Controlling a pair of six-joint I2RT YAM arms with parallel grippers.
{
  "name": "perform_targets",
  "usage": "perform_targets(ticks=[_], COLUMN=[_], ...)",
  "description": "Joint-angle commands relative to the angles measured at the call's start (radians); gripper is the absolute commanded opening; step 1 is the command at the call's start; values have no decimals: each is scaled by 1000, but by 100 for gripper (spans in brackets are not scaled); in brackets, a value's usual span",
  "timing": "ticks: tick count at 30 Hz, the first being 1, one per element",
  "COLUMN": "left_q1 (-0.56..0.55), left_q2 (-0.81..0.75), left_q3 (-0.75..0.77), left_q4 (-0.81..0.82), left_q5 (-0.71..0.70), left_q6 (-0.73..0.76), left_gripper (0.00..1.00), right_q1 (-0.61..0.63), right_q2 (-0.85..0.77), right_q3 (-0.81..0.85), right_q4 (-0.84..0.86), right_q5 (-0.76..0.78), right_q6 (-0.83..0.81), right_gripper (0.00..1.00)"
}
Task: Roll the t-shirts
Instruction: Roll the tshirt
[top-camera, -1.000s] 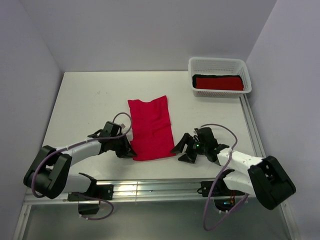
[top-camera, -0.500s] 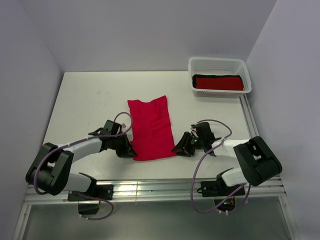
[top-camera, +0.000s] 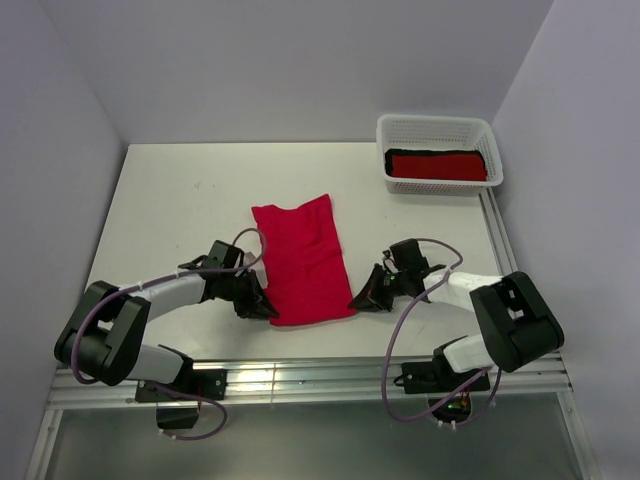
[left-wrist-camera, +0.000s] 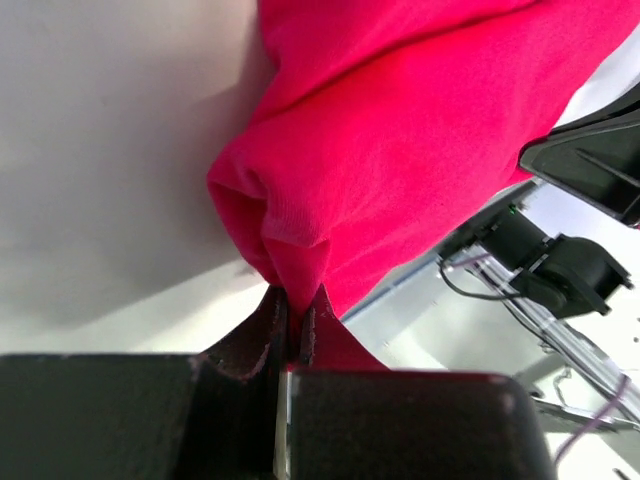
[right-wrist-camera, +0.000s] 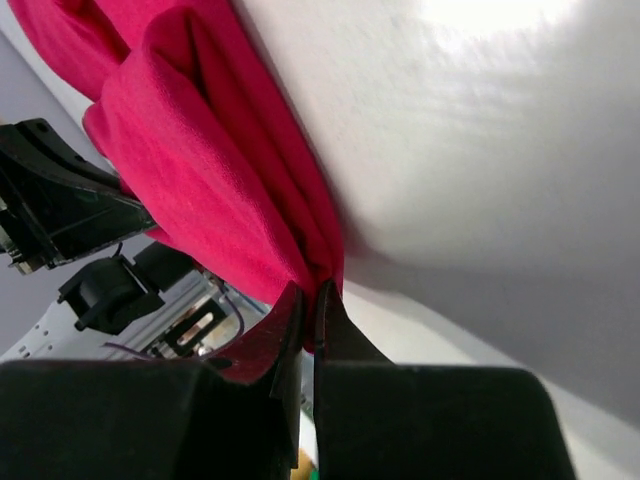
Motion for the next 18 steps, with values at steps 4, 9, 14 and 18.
perform_targets(ticks=[4, 9, 14, 18], left_q1=[1, 1, 1, 1], left_q2=[1, -35, -42, -24], left_q3=[54, 33, 40, 68], left_q4=[-91, -112, -114, -144], left_q5=[87, 136, 179, 213], left_q6=[-67, -165, -253, -300], left_gripper=[0, 0, 0, 0], right_q1=[-20, -53, -99, -129], right_q2=[-73, -69, -41, -6], right_q3=[63, 89, 159, 227], right_q4=[-289, -457, -635, -781], right_q5=[-59, -94, -78, -55], right_q6=[-13, 26, 11, -19], right_gripper=[0, 0, 0, 0])
